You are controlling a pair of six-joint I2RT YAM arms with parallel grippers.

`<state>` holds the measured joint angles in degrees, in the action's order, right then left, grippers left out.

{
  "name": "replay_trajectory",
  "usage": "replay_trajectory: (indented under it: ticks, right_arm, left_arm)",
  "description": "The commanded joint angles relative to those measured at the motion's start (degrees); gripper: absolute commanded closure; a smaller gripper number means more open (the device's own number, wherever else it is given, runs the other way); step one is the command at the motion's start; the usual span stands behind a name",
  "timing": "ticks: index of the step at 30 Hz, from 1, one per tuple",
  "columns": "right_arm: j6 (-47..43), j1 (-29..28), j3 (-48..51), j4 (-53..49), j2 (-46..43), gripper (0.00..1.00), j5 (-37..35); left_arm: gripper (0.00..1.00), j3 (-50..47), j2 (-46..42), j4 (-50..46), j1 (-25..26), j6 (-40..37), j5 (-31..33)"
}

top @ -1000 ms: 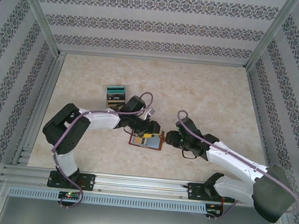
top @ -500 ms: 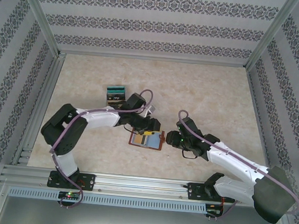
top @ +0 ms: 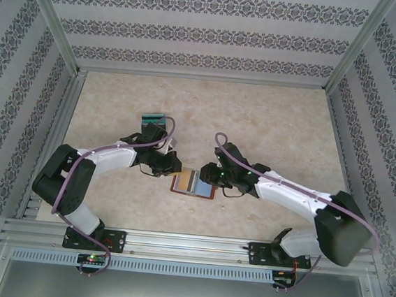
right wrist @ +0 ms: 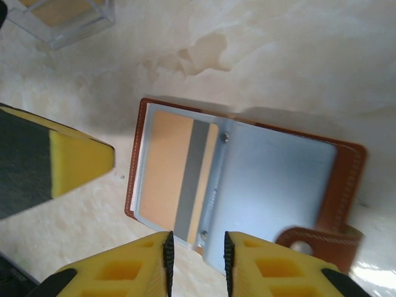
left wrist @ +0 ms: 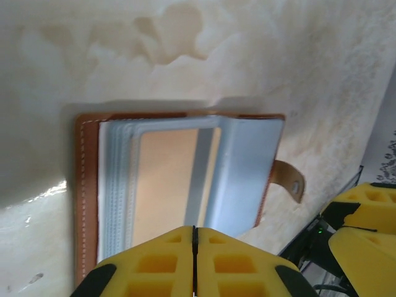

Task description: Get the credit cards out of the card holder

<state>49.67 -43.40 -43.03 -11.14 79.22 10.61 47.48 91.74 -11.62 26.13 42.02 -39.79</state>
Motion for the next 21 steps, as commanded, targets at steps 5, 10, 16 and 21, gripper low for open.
replay_trajectory:
  ticks: [5, 10, 16, 21]
  right_arm:
    - [3.24, -0.64, -2.59, 4.75, 7.7, 0.72, 6.5]
    - [4.07, -0.64, -2.67, 6.55, 11.11, 0.75, 8.39]
    - [4.3, -0.67, -2.79, 7.16, 13.25, 0.75, 8.97]
    - [4.49, -0.64, -2.85, 7.79, 14.96, 0.75, 9.6]
  left_arm:
    - [0.94, -1.14, 2.69, -1.92, -0.16, -2.46, 1.01]
    - [0.94, -2.03, 4.2, -1.83, -0.19, -2.54, 1.3]
    - [0.93, -2.68, 5.09, -1.56, 0.0, -2.41, 1.47]
    - [0.93, -2.95, 5.22, -1.39, 0.11, -2.22, 1.56]
